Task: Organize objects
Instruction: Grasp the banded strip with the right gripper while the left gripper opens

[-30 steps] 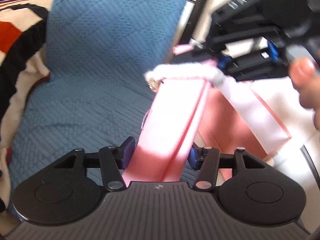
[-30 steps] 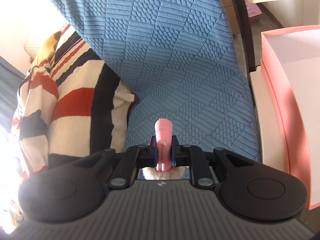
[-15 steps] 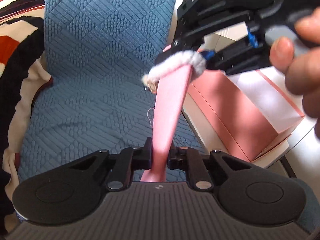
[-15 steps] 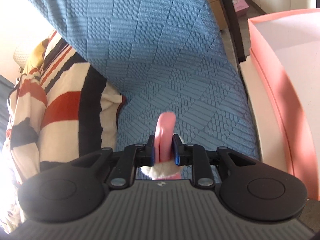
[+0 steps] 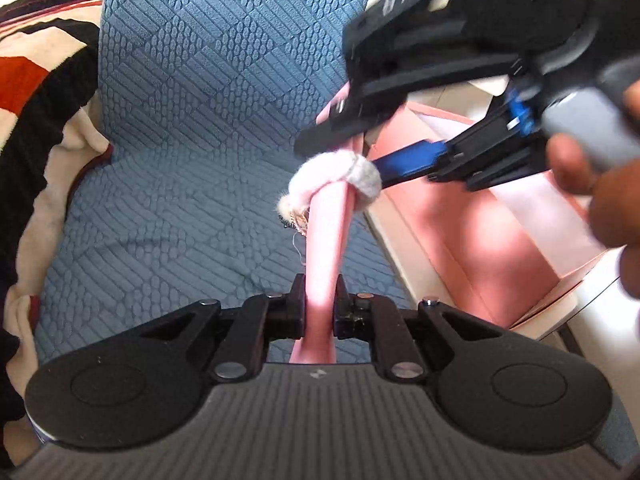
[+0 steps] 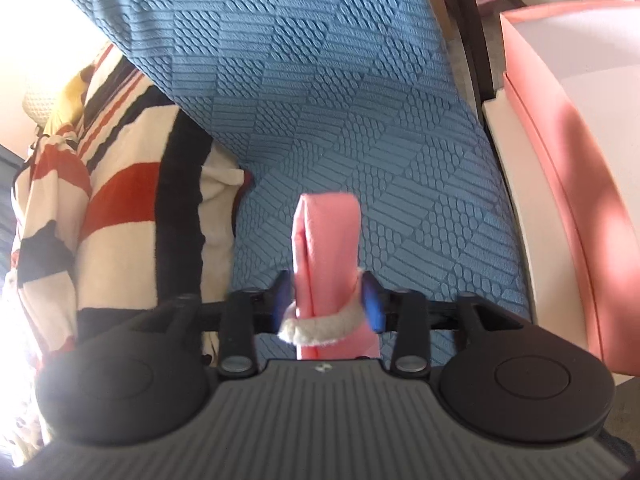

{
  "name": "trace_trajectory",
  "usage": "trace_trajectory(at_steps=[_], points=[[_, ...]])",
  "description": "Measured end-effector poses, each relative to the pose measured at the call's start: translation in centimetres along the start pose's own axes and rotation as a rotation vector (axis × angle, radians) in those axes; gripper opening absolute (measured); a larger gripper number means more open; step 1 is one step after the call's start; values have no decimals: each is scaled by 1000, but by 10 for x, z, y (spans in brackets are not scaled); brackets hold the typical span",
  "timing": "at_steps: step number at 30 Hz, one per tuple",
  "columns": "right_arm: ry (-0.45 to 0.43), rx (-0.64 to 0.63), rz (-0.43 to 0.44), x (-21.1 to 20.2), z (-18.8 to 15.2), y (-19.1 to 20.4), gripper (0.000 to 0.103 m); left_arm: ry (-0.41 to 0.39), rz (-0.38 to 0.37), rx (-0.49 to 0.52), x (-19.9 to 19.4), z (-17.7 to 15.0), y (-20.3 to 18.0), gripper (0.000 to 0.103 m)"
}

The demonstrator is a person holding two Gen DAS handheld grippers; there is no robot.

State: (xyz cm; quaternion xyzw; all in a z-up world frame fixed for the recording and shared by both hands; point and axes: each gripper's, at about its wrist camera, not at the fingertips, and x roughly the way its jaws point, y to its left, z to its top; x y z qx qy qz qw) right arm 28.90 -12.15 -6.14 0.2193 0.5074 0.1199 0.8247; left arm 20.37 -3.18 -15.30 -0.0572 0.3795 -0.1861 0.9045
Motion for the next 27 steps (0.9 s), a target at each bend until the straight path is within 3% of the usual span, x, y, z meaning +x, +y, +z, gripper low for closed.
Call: trace_trajectory(at_steps=[14, 21, 23, 27], points=[[78, 51, 55, 16, -30, -15, 55, 17, 11, -9, 9, 4, -12, 14], [57, 58, 59, 26, -42, -23, 36, 39, -3, -4, 11, 4, -16, 15], [44, 59, 61, 25, -44, -24, 26, 43, -7, -5, 12, 4, -16, 16], [22, 25, 34, 18, -46, -22, 16, 49, -7, 1, 9, 3, -19, 37]])
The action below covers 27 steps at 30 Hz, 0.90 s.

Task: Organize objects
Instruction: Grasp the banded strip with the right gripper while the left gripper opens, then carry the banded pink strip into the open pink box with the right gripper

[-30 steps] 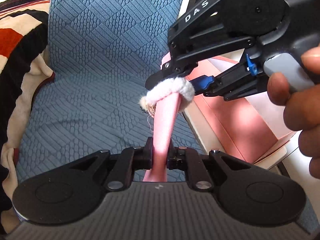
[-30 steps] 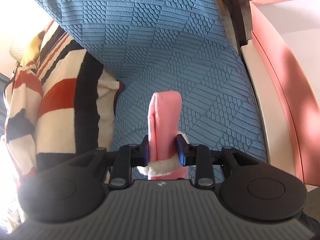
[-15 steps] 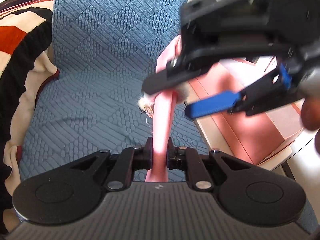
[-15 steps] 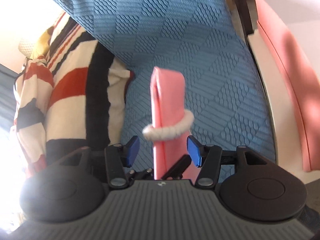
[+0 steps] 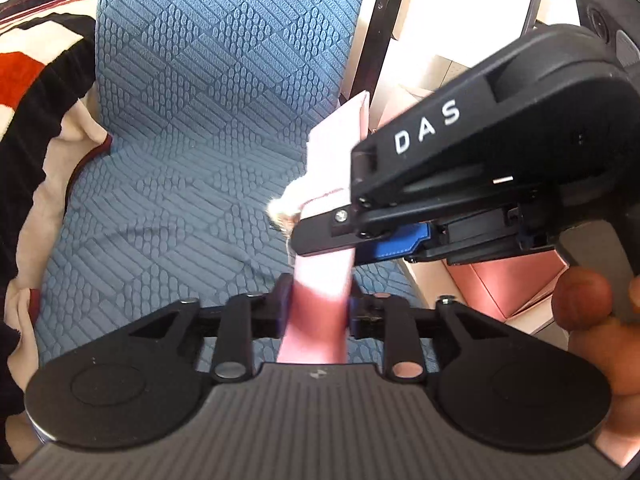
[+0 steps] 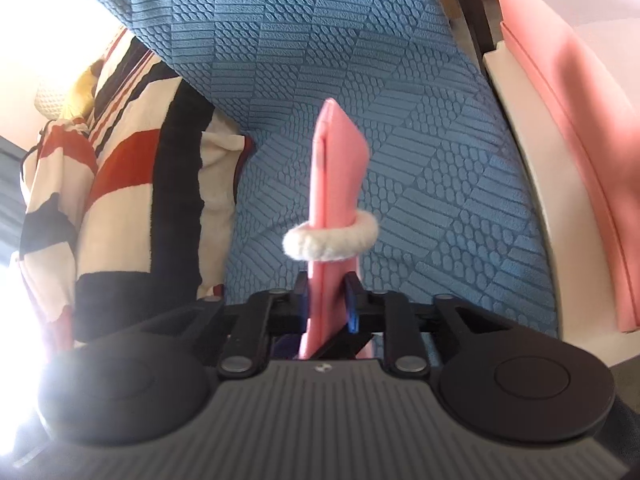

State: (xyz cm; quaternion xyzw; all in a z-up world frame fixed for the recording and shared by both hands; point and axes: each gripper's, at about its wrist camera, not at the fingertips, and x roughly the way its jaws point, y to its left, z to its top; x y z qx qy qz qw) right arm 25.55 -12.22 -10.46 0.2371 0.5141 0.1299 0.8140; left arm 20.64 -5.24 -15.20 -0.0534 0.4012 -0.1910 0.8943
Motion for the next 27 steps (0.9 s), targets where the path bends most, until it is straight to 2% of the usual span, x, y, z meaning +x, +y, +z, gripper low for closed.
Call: trace_trajectory(at_steps=[1, 4, 10, 17, 27], points=[[-10, -16, -18, -3, -1, 1, 15, 10, -14, -8, -1, 0, 0, 45], [-34, -45, -47, -11, -2, 2, 14, 40, -47, -50, -7, -2, 2, 55], [-60, -90, -88, -31, -7, 4, 13, 61, -42, -75, -30, 5, -7, 65], [-97, -97, -152, -68, -1, -2, 13, 64, -37, -80, -67, 15, -30, 67], [-154, -98, -206, -137, 13, -15, 13, 49, -16, -84, -101, 56, -61, 67]])
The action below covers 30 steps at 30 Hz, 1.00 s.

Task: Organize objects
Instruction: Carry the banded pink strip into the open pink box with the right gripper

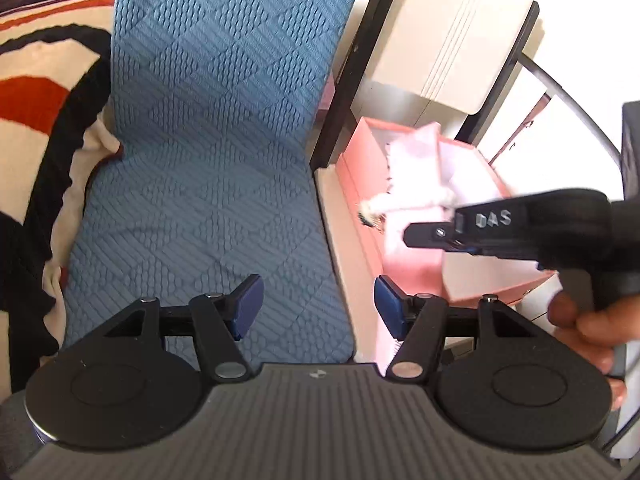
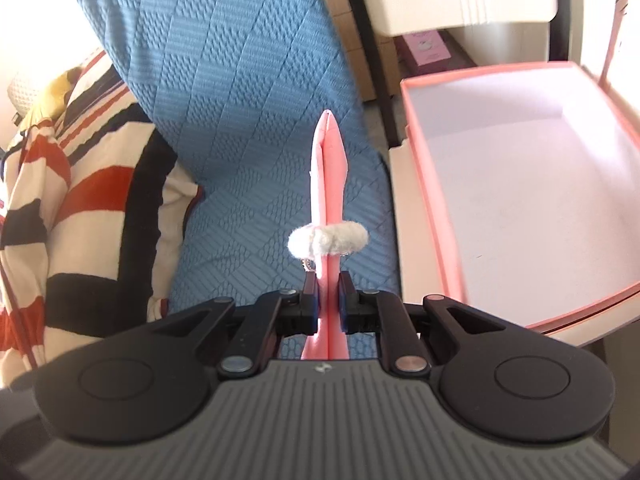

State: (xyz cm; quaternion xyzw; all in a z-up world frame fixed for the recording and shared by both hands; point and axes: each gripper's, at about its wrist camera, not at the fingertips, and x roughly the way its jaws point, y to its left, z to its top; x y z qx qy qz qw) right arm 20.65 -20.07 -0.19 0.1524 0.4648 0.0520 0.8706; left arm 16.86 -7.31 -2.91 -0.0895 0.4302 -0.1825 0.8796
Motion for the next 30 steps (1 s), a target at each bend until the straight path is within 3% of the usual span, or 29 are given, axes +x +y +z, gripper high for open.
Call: trace_trajectory(at_steps=[15, 23, 30], points=[[-85, -29, 8, -82, 62, -18, 14, -12, -33, 74, 4, 77, -80, 67], [-106, 20, 3, -87, 83, -60, 15, -8, -54, 124, 36, 112, -123, 67], [-89, 59, -6, -65, 91, -96, 15, 32, -73, 137, 86, 127, -147, 67]])
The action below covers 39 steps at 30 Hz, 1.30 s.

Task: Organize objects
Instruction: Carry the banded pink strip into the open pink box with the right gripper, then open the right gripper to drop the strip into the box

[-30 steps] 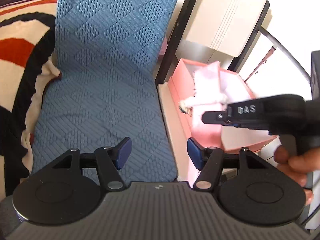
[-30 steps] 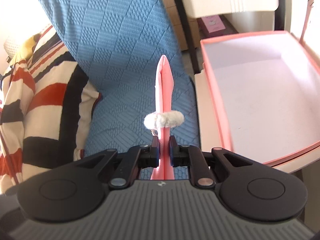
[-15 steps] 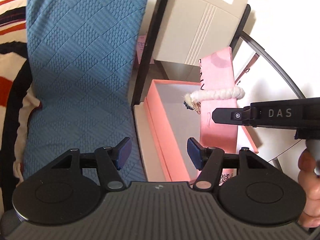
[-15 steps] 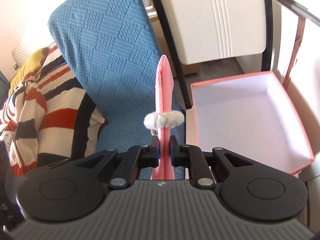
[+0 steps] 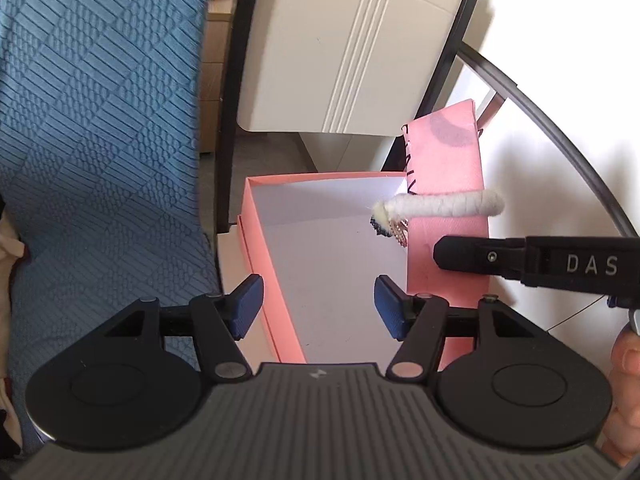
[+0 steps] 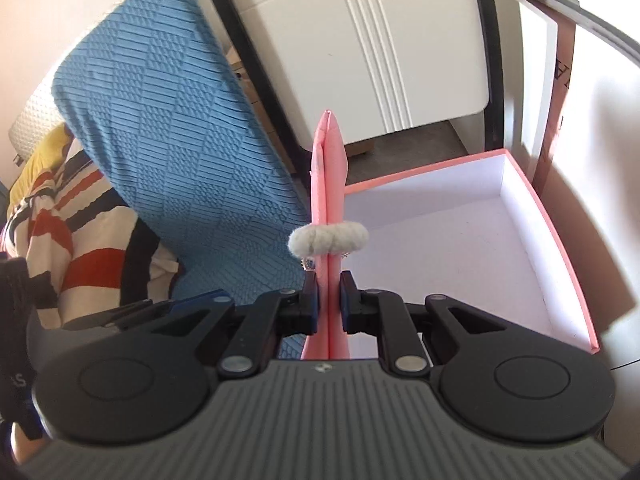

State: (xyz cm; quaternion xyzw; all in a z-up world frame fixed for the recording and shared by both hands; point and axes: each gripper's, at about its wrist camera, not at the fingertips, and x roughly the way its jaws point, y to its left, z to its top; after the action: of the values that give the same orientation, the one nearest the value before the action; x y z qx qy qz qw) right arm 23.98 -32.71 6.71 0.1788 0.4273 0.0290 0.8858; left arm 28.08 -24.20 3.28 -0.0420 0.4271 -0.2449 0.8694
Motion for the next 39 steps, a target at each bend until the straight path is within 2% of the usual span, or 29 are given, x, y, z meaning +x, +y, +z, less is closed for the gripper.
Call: trace_trajectory(at_steps=[11, 20, 26, 27, 34, 36, 37, 38, 39], points=[[78, 101, -64, 76, -8, -68, 15, 121, -27, 5, 96, 10, -2, 67], [149, 160, -123, 143, -20, -116, 15, 235, -25, 58, 172, 7, -8, 67], [195, 199, -163, 180, -29, -138, 15, 256, -37, 62, 197, 8, -9, 67], [202, 211, -166, 185, -31, -141, 15, 285, -46, 82, 198, 9, -9, 67], [223, 242, -181, 195, -37, -144, 19, 292, -56, 89, 198, 12, -7, 67], [232, 242, -191, 193, -36, -142, 26, 285, -53, 84, 194, 15, -5, 67], [230, 241, -193, 190, -35, -140, 34, 280, -53, 79, 190, 17, -4, 67], [223, 238, -193, 185, -34, -138, 48, 272, -56, 74, 185, 18, -3, 67], [214, 237, -199, 180, -33, -136, 55, 263, -59, 71, 180, 20, -2, 67]])
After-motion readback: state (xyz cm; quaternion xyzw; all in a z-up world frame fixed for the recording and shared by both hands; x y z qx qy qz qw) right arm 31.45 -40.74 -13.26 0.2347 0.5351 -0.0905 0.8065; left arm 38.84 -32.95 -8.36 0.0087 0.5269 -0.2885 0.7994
